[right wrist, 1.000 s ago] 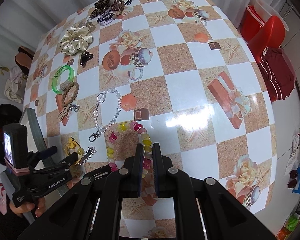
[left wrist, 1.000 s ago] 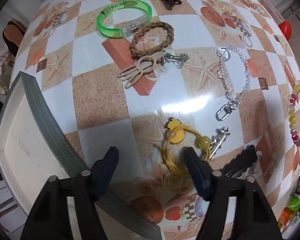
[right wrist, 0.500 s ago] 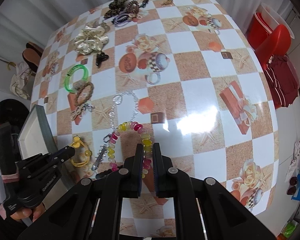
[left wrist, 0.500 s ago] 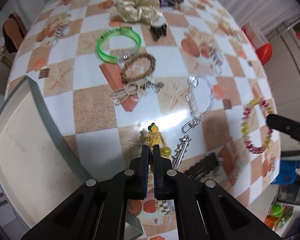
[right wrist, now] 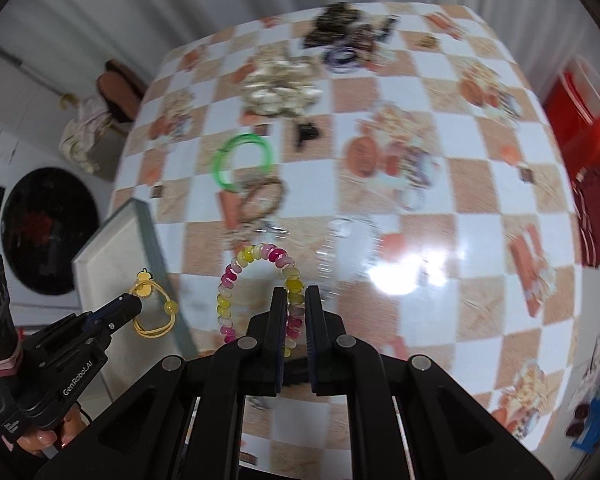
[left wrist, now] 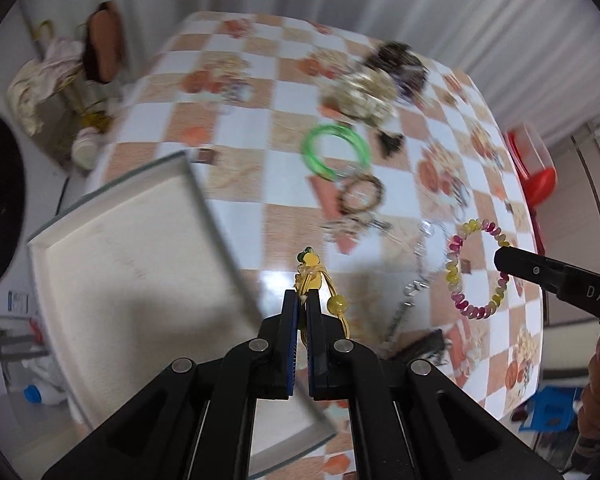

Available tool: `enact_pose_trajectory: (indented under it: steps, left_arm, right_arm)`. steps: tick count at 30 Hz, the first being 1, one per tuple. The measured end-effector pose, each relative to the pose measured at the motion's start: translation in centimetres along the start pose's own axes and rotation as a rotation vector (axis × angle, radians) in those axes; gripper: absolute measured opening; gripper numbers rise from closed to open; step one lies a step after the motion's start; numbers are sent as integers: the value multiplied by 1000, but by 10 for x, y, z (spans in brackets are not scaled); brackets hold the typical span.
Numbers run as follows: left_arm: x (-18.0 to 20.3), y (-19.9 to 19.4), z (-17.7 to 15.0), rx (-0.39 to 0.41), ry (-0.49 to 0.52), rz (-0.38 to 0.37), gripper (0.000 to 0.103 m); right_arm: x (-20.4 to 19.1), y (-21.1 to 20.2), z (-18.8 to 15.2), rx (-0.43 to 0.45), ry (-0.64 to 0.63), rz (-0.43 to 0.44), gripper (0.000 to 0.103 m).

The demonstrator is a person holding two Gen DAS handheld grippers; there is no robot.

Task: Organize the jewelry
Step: 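Carry the beaded bracelet with the right tool while the left tool carries the hair tie to the tray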

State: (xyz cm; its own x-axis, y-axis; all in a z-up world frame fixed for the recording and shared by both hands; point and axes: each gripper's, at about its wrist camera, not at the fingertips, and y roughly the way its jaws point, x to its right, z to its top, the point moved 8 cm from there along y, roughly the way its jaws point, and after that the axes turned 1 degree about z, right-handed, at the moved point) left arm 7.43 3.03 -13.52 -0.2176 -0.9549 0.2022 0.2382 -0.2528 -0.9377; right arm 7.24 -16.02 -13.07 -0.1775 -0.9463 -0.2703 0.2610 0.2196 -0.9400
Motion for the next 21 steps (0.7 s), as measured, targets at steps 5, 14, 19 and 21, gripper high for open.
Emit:
enact_pose_trajectory:
  steps: [5, 14, 19, 21]
  left_arm:
    - [-50, -10, -5, 25, -89, 49, 8]
    - [-134, -2, -4, 55, -240, 122, 8]
    - [-161, 12, 4, 59, -271, 149, 8]
    - [-169, 20, 6, 54, -277, 163, 8]
  right_arm:
    - [-56, 16, 7, -15, -103, 47, 9]
    - [-153, 59, 16, -59, -246, 125, 9]
    - [-188, 87, 22, -81, -288, 144, 9]
    - [-197, 99, 24, -94, -294, 147, 9]
